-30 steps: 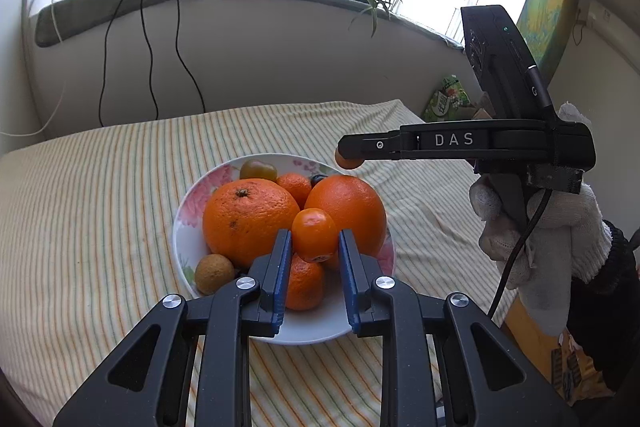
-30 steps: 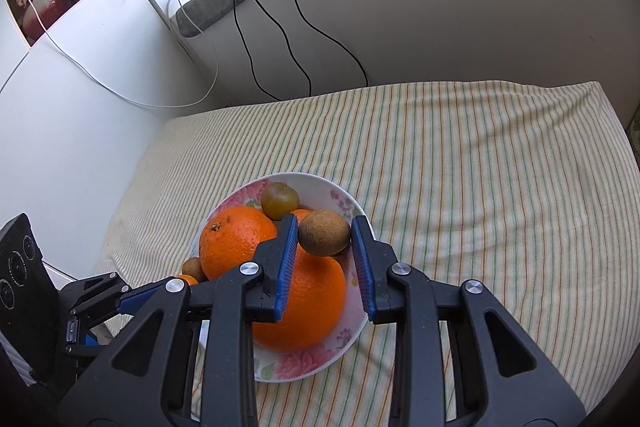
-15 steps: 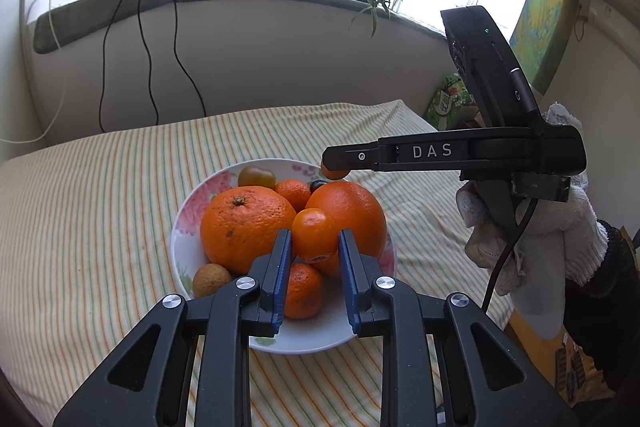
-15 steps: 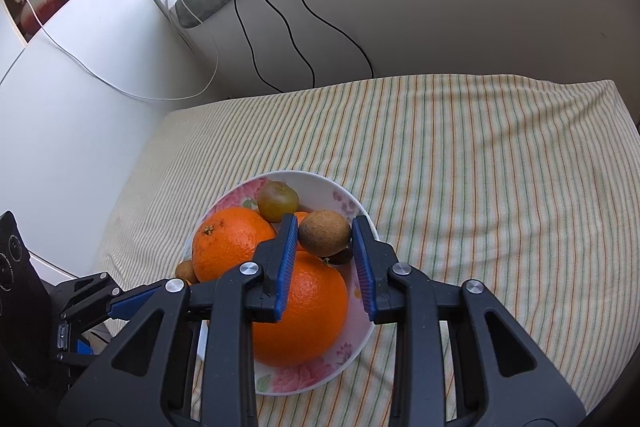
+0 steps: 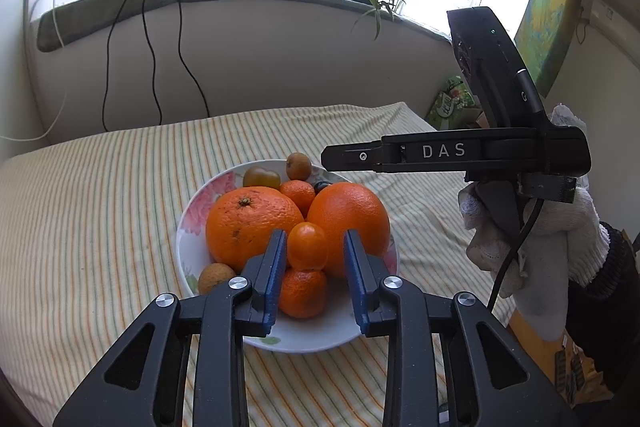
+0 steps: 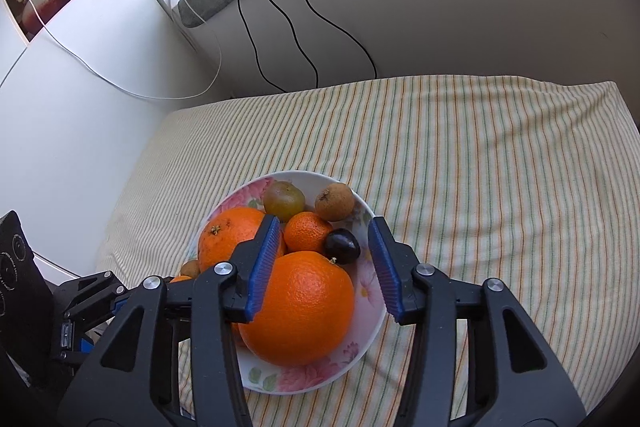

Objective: Organize fruits

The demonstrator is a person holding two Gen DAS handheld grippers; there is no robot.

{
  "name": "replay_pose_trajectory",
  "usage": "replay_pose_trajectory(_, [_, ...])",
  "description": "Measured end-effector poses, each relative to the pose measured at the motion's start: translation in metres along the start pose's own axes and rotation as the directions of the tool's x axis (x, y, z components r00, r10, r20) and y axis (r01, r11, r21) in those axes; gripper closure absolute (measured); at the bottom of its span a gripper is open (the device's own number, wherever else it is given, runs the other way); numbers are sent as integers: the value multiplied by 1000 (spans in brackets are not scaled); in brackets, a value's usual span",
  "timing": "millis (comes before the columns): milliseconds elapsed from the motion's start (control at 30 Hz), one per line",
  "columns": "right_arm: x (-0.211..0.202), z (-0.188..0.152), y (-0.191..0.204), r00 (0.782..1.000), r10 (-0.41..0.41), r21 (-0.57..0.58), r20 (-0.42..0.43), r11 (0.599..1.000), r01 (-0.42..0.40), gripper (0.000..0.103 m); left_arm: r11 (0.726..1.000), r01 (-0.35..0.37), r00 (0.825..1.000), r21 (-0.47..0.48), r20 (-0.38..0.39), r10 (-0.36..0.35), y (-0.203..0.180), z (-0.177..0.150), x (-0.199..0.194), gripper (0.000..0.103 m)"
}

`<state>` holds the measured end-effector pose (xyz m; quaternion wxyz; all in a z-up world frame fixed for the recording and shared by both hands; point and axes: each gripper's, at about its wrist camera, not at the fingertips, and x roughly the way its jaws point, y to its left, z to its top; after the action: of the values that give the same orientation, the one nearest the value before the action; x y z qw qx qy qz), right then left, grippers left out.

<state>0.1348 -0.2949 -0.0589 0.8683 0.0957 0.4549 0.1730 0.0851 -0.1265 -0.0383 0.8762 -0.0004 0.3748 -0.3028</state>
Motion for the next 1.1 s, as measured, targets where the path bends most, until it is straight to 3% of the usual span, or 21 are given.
replay_pose_trajectory(67, [0,0,0,1000,-3,1,1,1000,3,51,1000,0,1000,1,3,0,-1,1,-1,70])
replay_pose_trajectory(167, [-2,0,-1,1000,-5,11,6,1000,5,46,1000,-9,1000,4,13,9,-1,1,-3,53])
replay_pose_trajectory(233, [-3,-1,-2,1000,-6,17,9,1000,6,42,1000,-7,1000,3,14,7,-1,1,-4,51])
replay_pose_trajectory(300, [-5,-2,-3,1000,-7,23,14,1000,7,39,1000,-11,1000,1,15,11,-1,0,-4,42])
replay_pose_trajectory(467, [-13,-5,-4,999,-23,27,37,999,22,31,999,-29,1000,-19,11,29,2,-1,-5,32])
replay_pose_trajectory(833, [-39,-18,8,987,-87,-22,132,996,91,26,996,-68,998,-57,-1,68,11,-2,-7,29])
replay_pose_trajectory(1100, [-66,-33,23,958,-145,-56,246,985,164,18,991,-112,994,-76,3,112,14,-4,-13,29])
